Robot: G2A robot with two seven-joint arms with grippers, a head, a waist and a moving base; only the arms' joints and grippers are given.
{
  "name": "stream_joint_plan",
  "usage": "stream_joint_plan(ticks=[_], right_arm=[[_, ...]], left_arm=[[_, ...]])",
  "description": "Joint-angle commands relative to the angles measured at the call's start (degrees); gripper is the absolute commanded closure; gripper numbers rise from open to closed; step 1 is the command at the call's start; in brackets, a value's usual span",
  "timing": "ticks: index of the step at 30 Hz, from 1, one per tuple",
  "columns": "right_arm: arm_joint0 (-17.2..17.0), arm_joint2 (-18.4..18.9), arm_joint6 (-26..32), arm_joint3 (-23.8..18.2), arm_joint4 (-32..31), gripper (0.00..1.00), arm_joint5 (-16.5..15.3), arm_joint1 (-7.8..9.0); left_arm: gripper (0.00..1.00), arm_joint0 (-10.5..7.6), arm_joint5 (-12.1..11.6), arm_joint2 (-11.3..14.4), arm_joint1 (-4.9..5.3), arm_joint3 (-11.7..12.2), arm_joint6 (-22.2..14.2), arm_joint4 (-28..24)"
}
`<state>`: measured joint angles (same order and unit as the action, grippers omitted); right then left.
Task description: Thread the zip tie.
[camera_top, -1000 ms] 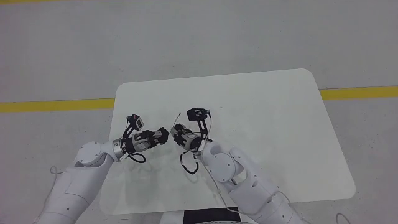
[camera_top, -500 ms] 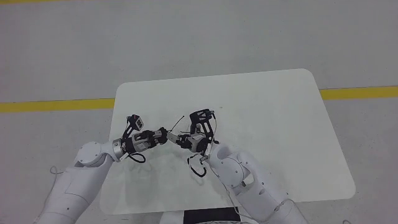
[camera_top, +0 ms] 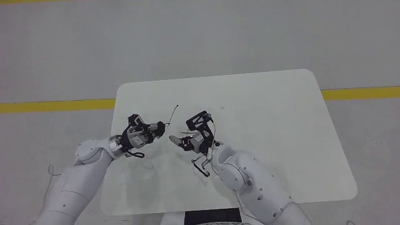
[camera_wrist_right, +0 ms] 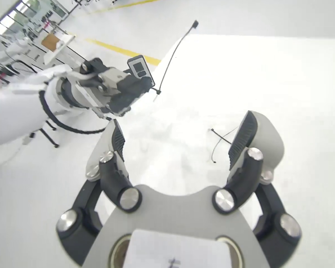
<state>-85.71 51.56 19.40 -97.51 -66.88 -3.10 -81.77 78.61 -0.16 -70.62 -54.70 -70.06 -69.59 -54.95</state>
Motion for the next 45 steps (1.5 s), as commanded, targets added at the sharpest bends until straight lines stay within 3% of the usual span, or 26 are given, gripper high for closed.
stream_joint_plan(ticks=[1,6,7,14,22,28,30,38,45], right_arm=[[-0.7,0.4,-1.3,-0.5,-3.2,0.0,-0.5,0.38],[-1.4,-0.1,-5.2,-0.6,-11.4,0.0,-1.7,1.05],[-1.3,-0.3,-5.0,-0.3,-12.7,0.0,-1.7,1.09],[-1.3,-0.3,-5.0,-0.3,-12.7,0.0,-1.7,1.09],[-1.1,-1.3,-5.7,1.4,-13.2,0.0,0.3,0.91],[-0.6,-2.8,-8.3,3.4,-12.9,0.0,2.6,0.42],[-0.6,-3.1,-9.4,3.6,-14.0,0.0,4.3,0.3],[-0.5,-3.3,-9.8,3.7,-15.1,0.0,4.3,0.34],[-1.1,-4.1,-11.6,3.6,-18.3,0.0,7.4,0.24]], left_arm=[[1.0,-0.47,1.4,-0.2,0.1,0.6,-1.5,-0.4],[1.0,-1.21,4.6,0.5,-0.04,1.4,-4.7,-2.6],[1.0,-1.5,3.0,0.6,-0.03,1.1,-4.9,-1.2],[1.0,-1.47,3.0,0.7,-0.06,1.0,-4.6,-1.3],[1.0,0.89,3.4,2.2,-1.02,-1.3,-2.3,-8.4],[1.0,1.39,4.0,3.2,-1.62,-1.5,-0.9,-11.5],[1.0,1.19,2.7,3.2,-1.66,-1.7,-0.9,-10.6],[1.0,1.19,2.7,3.2,-1.66,-1.7,-0.9,-10.6],[1.0,2.86,2.8,4.9,-2.27,-4.8,2.4,-12.0]])
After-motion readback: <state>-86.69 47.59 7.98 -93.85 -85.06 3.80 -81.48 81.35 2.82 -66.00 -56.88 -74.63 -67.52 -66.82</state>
